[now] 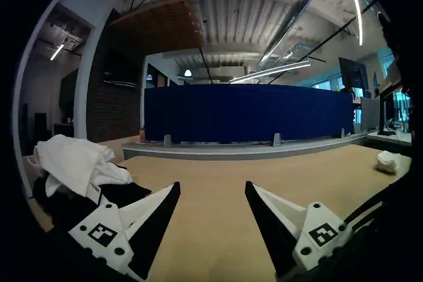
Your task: Fold towel
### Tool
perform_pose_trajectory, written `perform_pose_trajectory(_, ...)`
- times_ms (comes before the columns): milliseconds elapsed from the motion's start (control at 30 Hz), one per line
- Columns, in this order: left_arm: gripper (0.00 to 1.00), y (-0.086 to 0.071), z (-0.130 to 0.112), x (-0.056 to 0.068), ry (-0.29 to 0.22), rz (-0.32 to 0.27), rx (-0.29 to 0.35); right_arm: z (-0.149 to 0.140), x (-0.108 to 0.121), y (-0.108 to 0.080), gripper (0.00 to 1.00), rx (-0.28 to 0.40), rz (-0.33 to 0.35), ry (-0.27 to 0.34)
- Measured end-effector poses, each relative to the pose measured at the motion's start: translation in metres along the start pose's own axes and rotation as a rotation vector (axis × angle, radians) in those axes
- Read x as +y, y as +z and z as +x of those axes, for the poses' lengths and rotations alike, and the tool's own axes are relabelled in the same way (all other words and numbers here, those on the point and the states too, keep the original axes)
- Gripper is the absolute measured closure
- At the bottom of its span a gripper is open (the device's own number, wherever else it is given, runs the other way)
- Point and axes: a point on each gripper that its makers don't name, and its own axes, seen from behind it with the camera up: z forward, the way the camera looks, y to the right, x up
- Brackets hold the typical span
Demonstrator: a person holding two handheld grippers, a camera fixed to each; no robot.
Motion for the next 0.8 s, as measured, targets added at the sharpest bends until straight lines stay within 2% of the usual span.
perform_pose_trajectory(200,0.10,0.000,-0.001,0.000,0.001,0.000,0.000,0.021,0.012,-0.012,0.00,0.058,0.007,0.014)
perform_pose_trajectory(500,0.10,0.000,-0.001,-0.001,0.001,0.000,0.000,0.042,0.063,-0.037,0.00,0.165,-0.067,-0.001)
perform_pose_trajectory(600,0.10,-0.001,-0.001,-0.001,0.001,0.000,0.000,0.041,0.079,-0.042,0.00,0.207,-0.093,0.006)
perform_pose_trajectory(800,0.09,-0.001,-0.001,-0.001,0.001,0.000,0.000,0.011,0.092,-0.042,0.00,0.252,-0.098,0.013)
